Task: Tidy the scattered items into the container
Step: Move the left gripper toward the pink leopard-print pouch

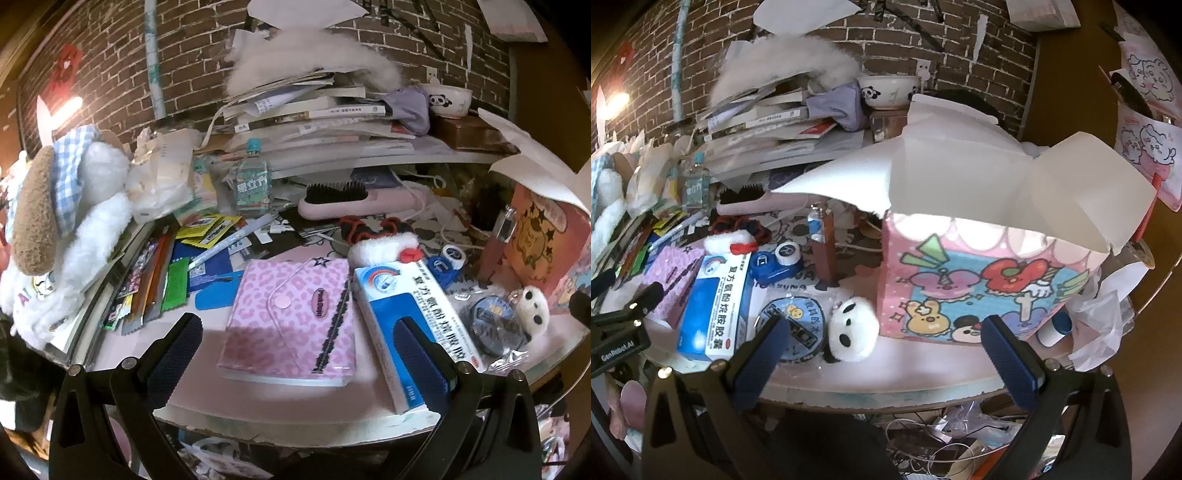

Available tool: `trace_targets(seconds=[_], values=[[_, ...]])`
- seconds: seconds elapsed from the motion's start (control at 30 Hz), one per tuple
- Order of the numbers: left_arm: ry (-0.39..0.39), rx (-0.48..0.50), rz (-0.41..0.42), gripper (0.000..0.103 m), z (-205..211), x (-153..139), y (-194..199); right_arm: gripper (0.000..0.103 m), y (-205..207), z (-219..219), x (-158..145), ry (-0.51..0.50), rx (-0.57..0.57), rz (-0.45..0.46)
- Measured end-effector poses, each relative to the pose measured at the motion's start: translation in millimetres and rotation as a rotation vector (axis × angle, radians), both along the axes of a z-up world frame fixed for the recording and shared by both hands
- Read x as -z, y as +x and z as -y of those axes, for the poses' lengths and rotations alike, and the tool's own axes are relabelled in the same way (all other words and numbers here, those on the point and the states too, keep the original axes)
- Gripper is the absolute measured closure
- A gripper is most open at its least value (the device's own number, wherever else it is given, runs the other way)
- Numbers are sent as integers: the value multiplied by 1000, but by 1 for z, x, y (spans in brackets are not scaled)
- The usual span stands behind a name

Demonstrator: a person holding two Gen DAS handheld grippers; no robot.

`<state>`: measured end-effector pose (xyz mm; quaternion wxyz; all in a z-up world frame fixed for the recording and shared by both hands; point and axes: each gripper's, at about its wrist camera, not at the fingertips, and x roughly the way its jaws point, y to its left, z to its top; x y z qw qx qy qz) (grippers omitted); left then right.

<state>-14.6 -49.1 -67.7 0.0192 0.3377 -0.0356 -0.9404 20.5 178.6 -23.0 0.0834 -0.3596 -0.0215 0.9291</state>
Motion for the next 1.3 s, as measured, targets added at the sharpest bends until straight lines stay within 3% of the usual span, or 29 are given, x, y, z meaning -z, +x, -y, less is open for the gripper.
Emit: trace_targets(seconds=[0.5,0.73,0.93,1.13,1.3], values=[[-7,36,-16,0,14,20,-5,0,-7,6,8,11,-14,18],[58,83,-37,0,21,30,-8,0,-10,7,12,11,-16,28],[9,100,-59,0,14,38,-7,0,-11,7,16,5,-20,37],[152,127,-27,0,31,52,-14,0,-12,5,19,-3,-24,43],[127,126,-10,0,27,59,-20,0,-14,2,24,-12,-23,50]])
